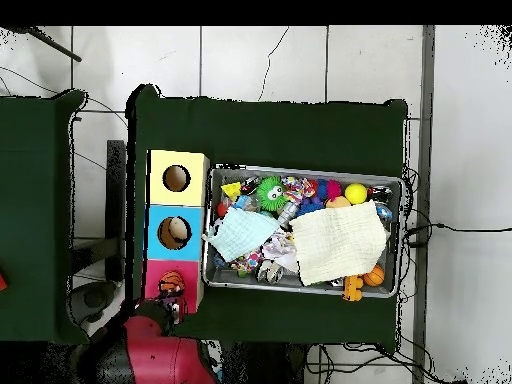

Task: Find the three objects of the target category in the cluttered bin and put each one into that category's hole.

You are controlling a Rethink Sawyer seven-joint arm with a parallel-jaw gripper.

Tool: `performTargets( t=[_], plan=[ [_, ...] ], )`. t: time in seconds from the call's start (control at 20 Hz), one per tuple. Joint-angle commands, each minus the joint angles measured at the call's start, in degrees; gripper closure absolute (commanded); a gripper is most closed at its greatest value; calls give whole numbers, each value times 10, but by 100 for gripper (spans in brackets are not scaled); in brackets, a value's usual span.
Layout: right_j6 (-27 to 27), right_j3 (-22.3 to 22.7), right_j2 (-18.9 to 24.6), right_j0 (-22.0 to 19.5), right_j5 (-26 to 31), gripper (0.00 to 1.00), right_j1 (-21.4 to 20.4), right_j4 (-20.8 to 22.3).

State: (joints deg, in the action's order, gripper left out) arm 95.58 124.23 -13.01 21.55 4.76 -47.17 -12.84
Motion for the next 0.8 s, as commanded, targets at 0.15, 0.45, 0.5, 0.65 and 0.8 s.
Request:
performTargets(
  t=[0.15, 0.45, 0.5, 0.65, 0.8],
  plan=[
    [128, 8, 53, -24, -49, 100, 42, -1],
    [122, 6, 56, -29, -43, 0, 41, 0],
    [123, 6, 57, -29, -43, 0, 41, 0],
    [125, 8, 60, -31, -43, 0, 40, -2],
    [127, 6, 63, -30, -43, 0, 43, -5]
  ],
)
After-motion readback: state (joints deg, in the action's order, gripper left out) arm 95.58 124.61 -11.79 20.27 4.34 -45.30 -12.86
